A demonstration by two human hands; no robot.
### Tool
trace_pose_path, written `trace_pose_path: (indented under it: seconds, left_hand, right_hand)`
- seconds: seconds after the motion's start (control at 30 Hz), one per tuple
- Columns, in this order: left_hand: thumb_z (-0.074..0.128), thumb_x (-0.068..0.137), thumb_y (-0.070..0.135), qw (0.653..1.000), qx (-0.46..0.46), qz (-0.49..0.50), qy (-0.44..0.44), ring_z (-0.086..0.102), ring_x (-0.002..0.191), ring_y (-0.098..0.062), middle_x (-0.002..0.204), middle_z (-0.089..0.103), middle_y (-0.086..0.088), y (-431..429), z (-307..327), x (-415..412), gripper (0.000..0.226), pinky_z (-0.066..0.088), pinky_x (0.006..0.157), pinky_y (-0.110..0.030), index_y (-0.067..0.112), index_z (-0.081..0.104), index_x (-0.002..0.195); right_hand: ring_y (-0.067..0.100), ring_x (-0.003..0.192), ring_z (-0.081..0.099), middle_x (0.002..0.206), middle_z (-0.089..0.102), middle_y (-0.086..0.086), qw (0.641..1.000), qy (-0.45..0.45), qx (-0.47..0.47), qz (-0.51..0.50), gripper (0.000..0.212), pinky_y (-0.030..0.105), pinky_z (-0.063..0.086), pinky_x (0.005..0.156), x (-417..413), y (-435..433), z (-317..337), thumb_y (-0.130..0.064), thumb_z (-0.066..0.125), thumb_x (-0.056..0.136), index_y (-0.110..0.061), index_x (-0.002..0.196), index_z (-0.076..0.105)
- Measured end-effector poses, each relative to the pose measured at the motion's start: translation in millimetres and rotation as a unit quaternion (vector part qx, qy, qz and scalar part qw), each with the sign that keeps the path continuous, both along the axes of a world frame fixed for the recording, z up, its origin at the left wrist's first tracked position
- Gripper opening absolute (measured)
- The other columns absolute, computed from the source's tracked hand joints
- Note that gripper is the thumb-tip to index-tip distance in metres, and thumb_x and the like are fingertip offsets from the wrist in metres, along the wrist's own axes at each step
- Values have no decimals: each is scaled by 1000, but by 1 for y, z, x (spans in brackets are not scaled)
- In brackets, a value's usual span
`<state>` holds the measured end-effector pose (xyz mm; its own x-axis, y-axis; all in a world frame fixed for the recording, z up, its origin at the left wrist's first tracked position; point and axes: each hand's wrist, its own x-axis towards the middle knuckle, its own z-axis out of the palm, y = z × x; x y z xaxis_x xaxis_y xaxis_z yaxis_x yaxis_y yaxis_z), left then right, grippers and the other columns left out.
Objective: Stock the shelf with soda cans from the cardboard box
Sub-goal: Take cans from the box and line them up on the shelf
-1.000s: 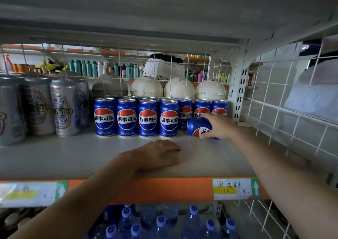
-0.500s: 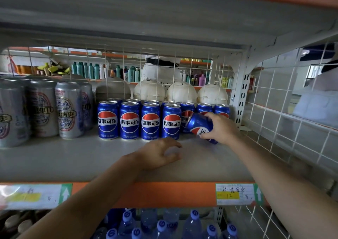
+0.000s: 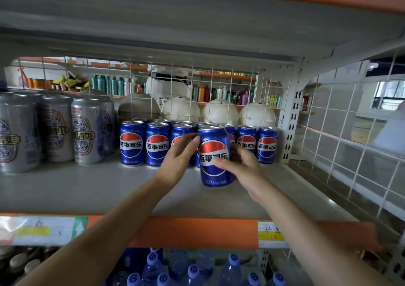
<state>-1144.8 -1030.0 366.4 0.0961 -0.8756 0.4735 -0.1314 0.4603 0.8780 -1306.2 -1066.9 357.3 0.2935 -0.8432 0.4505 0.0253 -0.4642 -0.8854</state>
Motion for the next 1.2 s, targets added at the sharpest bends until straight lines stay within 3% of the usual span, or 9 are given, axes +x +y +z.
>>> trace_pose_path:
  seconds: [0.13,0.33,0.53,0.63,0.77,0.83,0.97,1.1,1.2]
  left_hand:
    - [44,96,29,997,14,-54,46,53,74,16,93,51,24,14,6,-6,7,40,56,3,34,47,99]
    - [46,94,12,992,-1,-110,62,52,50,22,75,49,23,28,10,-16,26,40,48,1,34,43,80]
    - [48,92,8,994,-1,-92,60,60,58,15,57,64,23,24,12,-12,24,45,52,-4,29,47,81]
    - [48,93,9,995,-7,-81,65,62,60,13,58,64,30,23,14,-11,23,46,54,-6,29,47,82]
    - [49,93,11,994,-21,-62,91,59,55,15,53,61,31,23,17,-9,23,45,51,-5,29,46,79]
    - [49,93,13,994,-22,-55,93,59,53,15,50,59,31,22,18,-9,22,44,48,-4,28,45,77]
    - [50,93,16,995,-20,-60,71,59,55,15,52,60,32,18,16,-9,21,44,49,-3,30,45,78]
    - [49,93,12,996,-27,-84,32,59,57,16,53,60,33,15,14,-12,24,43,51,-3,30,45,77]
    - [48,93,10,997,-19,-81,10,58,60,19,56,61,33,14,12,-14,23,43,54,-1,29,46,80]
  right_hand:
    - [12,90,69,93,72,-3,999,-1,12,48,36,25,55,76,-2,6,-1,-17,79,66,-23,98,63]
    - [4,82,69,87,73,-8,995,-14,15,100,38,17,52,64,-3,12,-7,-22,67,66,-21,102,57]
    - [3,90,66,103,66,0,995,2,-31,90,55,18,51,74,1,9,-12,-38,73,59,-20,106,50]
    - [1,96,65,106,67,-6,994,6,-38,102,62,16,50,76,2,9,-12,-44,80,60,-22,111,51]
    - [12,108,60,118,62,-9,990,101,-67,67,86,28,50,89,2,9,-14,-69,78,47,-35,119,46]
    - [10,108,59,120,59,-12,986,140,-73,59,80,28,50,90,2,9,-14,-60,80,50,-40,119,42]
    - [2,104,60,118,59,-13,987,133,-66,60,67,18,49,86,6,10,-14,-36,77,60,-35,117,42]
    - [0,97,61,112,62,-11,991,116,-37,51,70,15,49,77,8,7,-14,-35,79,55,-32,116,45]
    - [0,97,62,109,64,-11,991,122,-34,37,75,16,49,79,7,7,-14,-45,81,46,-34,112,47]
